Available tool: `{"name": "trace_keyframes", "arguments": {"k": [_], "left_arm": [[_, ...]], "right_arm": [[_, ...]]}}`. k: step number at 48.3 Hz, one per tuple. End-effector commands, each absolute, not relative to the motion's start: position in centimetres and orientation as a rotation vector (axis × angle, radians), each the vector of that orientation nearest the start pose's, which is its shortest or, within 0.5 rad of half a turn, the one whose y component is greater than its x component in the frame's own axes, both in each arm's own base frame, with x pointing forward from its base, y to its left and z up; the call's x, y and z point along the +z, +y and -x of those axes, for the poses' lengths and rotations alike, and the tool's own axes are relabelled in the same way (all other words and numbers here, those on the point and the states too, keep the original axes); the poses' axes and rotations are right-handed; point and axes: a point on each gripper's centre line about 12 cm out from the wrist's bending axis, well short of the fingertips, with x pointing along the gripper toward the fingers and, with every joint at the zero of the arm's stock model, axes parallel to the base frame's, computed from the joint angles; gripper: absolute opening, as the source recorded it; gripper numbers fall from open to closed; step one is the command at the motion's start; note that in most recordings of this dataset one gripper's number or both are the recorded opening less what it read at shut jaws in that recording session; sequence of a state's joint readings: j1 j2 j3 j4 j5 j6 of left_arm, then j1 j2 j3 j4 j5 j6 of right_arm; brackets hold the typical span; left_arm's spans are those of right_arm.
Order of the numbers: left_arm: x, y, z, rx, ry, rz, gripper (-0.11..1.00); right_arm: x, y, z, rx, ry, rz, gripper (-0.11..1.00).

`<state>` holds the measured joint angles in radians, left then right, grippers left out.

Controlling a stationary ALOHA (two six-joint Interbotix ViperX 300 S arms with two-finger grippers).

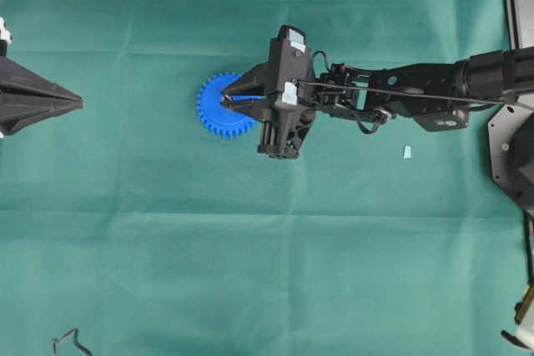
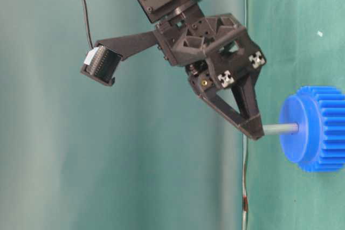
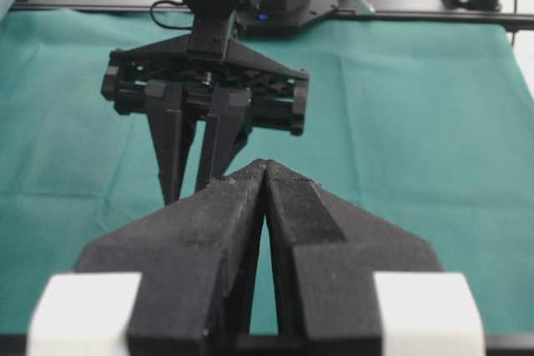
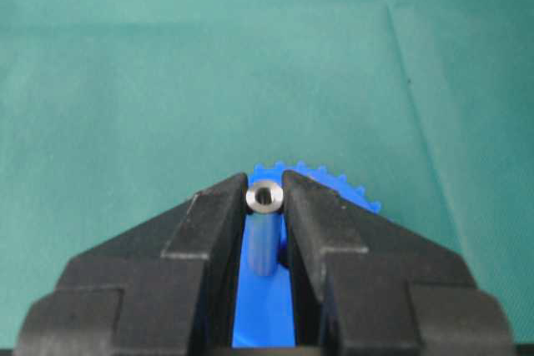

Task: Insert the shaft into the center hole of the gear.
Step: 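Carry the shaft left over the blue gear's center hole, then lower the shaft vertically into the gear's center hole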

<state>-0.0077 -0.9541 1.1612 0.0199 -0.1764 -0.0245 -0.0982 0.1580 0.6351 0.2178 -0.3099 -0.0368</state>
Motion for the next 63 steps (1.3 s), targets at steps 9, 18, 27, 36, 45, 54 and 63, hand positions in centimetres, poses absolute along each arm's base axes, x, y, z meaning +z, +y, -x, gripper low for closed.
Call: {"name": "trace_keyframes", "arguments": {"k": [9,18,27,36,45,54,63], "left_arm": [[29.4,-0.3,-20.4,-0.015,0.006,0.005,0.00],[29.4,-0.3,-20.3,-0.015,0.005,0.003,0.00],[29.4,-0.3,-20.3,-0.015,0.005,0.003,0.00],[29.4,-0.2,-20.4,-0.013,0.006,0.002,0.00],[29.4,-0.3,-20.3,-0.015,0.005,0.005,0.00],[29.4,-0.3,-20.4,-0.015,0.006,0.002,0.00],[29.4,-0.3,-20.3,-0.015,0.005,0.003,0.00]], "right_arm": [[16.2,-5.5,-42.3,-0.214,0.408,-0.172,0.17],[16.7,-5.8,-42.3,-0.221,0.383,-0.171,0.17],[16.7,-5.8,-42.3,-0.221,0.386,-0.172,0.17],[16.2,-5.8,-42.4,-0.224,0.395,-0.179,0.17],[15.4,-5.7,-42.4,-0.230,0.411,-0.191,0.17],[14.8,-5.5,-42.6,-0.229,0.411,-0.192,0.17],[13.1,-5.6,-42.8,-0.248,0.427,-0.211,0.17]]}}
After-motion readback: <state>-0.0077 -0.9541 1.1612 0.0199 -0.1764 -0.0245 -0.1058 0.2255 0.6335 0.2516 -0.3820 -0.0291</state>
